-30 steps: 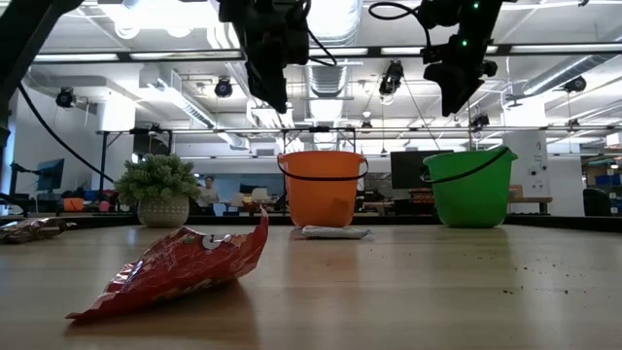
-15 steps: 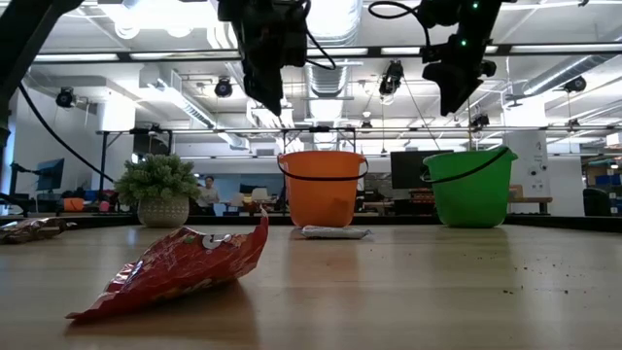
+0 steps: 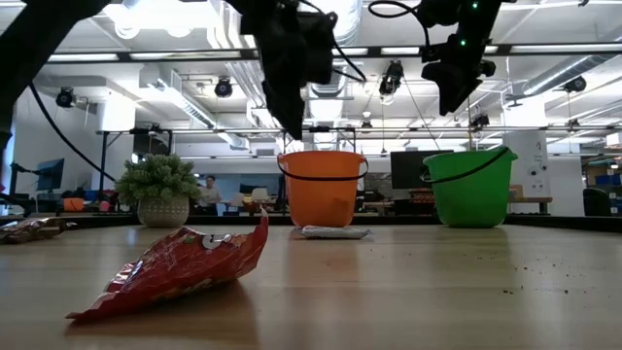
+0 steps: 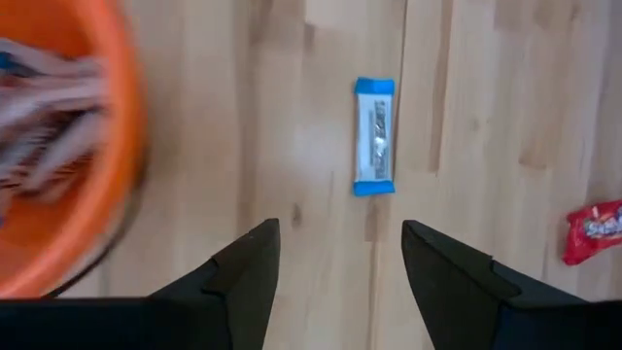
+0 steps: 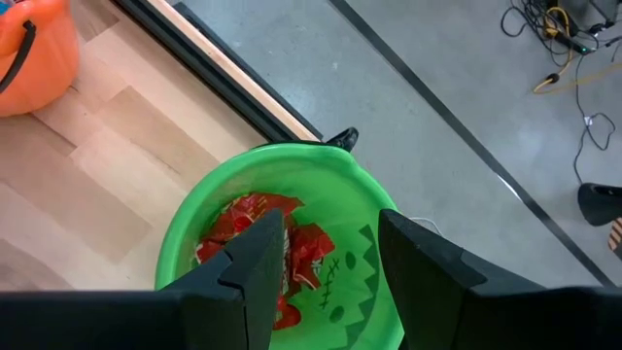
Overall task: Organize candy in baskets
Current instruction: Put the white chocolate bar into the orange bucket
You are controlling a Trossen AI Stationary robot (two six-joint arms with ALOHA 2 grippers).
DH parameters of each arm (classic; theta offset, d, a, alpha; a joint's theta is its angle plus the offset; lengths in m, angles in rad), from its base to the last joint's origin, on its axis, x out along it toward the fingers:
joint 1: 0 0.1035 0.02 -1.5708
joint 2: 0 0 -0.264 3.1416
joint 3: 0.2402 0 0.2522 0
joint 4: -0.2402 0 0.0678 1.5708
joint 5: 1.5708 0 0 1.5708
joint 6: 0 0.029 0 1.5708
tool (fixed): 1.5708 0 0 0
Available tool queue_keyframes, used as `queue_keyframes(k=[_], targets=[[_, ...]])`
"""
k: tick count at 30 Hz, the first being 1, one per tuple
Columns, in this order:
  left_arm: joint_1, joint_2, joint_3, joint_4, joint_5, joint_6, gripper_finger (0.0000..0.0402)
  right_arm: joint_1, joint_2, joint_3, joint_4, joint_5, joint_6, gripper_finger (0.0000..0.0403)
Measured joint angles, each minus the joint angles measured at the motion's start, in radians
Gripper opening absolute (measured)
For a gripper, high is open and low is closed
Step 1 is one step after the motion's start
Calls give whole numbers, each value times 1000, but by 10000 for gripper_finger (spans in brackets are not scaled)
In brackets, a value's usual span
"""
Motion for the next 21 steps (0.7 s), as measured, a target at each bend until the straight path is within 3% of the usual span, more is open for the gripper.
queue_keyframes(k=[13, 18, 21], targets=[[-113, 143, -1, 1, -9, -47, 198, -3, -25, 0, -57, 3, 1, 160], [-150, 174, -1, 44, -9, -68, 198, -3, -76, 28, -144, 100, 8, 160], [-167, 178, -1, 59, -9, -74, 198, -3, -113, 69, -194, 100, 30, 160]])
